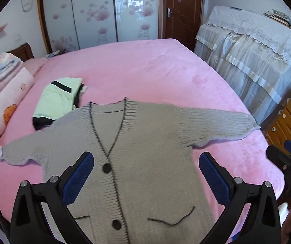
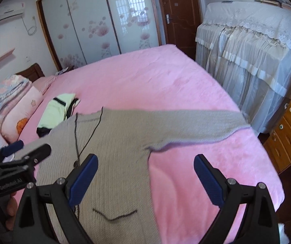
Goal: Fold large clothes
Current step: 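Reach to the grey cardigan sleeve cuff and grasp it with right gripper, then fold the held sleeve across the cardigan body with right gripper, release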
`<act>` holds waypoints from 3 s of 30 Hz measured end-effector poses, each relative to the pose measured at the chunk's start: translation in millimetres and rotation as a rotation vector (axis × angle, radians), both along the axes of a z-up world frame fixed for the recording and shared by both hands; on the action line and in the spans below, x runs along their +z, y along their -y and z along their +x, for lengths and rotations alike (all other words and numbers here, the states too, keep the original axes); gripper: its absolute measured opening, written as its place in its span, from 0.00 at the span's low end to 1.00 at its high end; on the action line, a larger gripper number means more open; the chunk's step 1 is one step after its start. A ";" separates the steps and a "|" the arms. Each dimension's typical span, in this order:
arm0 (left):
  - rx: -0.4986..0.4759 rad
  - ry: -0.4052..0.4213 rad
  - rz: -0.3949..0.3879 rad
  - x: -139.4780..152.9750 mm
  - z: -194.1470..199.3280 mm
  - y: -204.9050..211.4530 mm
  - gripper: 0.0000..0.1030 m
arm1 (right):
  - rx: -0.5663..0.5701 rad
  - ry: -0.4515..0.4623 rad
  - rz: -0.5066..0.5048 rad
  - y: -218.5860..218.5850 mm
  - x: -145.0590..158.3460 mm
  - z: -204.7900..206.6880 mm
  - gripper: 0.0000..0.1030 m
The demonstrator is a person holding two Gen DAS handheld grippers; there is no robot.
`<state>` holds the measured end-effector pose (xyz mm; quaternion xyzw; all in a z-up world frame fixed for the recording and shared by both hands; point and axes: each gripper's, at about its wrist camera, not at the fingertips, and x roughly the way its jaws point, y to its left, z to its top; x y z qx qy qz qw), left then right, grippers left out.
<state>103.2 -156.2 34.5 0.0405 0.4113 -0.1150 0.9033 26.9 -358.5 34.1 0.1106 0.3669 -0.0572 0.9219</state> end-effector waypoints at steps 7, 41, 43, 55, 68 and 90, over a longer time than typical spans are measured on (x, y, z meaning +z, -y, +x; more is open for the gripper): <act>-0.022 0.029 0.007 0.3 53.1 52.4 1.00 | -0.120 0.047 -0.110 61.1 18.9 27.7 0.93; -0.138 -0.033 0.088 -158.8 173.5 219.8 1.00 | -0.514 -0.368 0.310 298.6 -231.8 155.1 0.71; -0.138 -0.050 0.093 -165.0 177.3 217.6 0.94 | -0.526 -0.354 0.284 295.5 -233.9 157.4 0.58; -0.038 -0.132 0.156 -151.3 178.6 115.4 0.94 | -0.195 -0.031 0.192 167.3 -96.9 155.7 0.10; 0.075 -0.124 0.099 -138.3 140.1 -94.0 0.94 | 0.274 -0.186 0.012 -113.5 -155.4 198.0 0.14; -0.190 -0.207 -0.023 -183.7 109.1 13.3 0.94 | 0.119 -0.214 0.099 -67.8 -176.2 69.0 0.53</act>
